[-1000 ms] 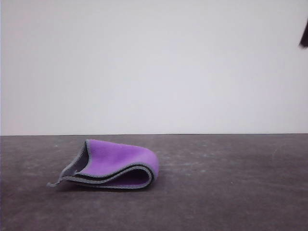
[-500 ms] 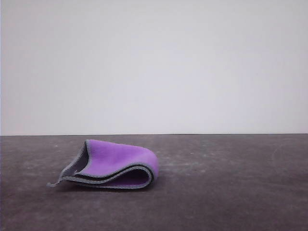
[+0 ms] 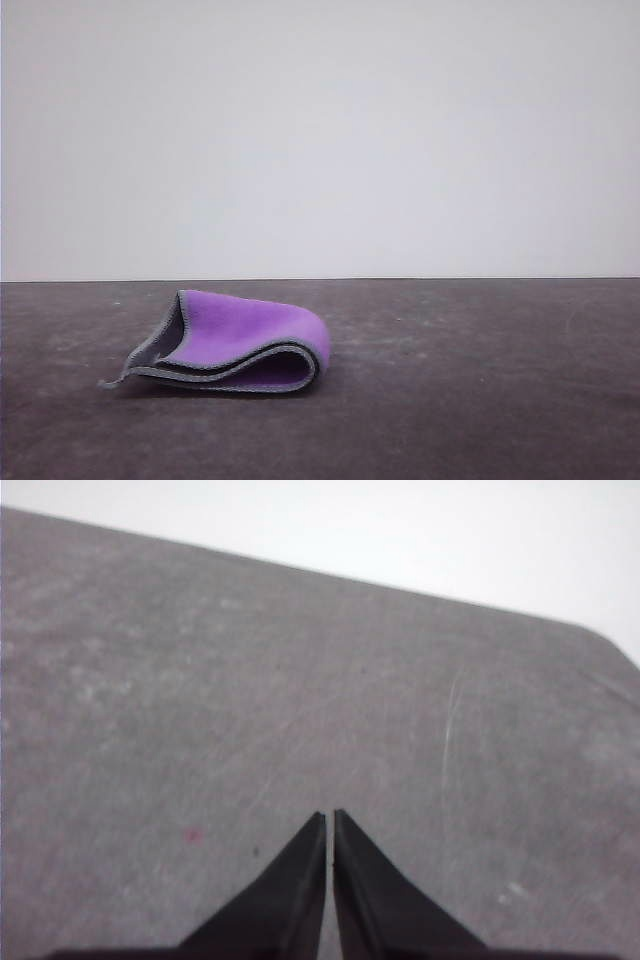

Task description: Fold clothes

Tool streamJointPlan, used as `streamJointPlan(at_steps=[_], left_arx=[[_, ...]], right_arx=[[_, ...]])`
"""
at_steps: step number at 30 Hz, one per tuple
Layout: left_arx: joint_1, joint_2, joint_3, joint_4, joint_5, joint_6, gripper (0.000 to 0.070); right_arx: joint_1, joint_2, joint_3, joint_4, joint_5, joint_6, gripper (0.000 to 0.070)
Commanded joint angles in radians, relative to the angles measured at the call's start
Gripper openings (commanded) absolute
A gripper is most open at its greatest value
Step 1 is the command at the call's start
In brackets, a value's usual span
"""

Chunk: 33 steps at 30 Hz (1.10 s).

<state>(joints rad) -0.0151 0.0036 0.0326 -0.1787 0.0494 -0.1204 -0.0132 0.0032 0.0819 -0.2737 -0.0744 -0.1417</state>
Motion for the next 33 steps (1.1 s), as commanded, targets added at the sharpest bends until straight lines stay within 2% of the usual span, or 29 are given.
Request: streamJointPlan(at_steps=[1, 10, 18, 33], left_arx=[[0.003, 0.0, -0.02, -0.007, -0.005, 0.002, 0.0022], [0.003, 0.0, -0.02, -0.007, -0.005, 0.002, 0.0022], [0.003, 0.0, -0.02, -0.007, -0.005, 0.002, 0.0022], [0.003, 0.0, -0.02, -0.008, -0.005, 0.003, 0.0022]], right_arx=[[0.0, 0.0, -0.008, 0.011, 0.005, 0.004, 0.0009], [0.0, 0.0, -0.049, 0.044, 0.02, 0.034, 0.0009], [0.0, 0.0, -0.07, 0.097, 0.079, 0.123, 0.0009], [0.003, 0.0, -0.07, 0.117, 0.075, 0.128, 0.0009]])
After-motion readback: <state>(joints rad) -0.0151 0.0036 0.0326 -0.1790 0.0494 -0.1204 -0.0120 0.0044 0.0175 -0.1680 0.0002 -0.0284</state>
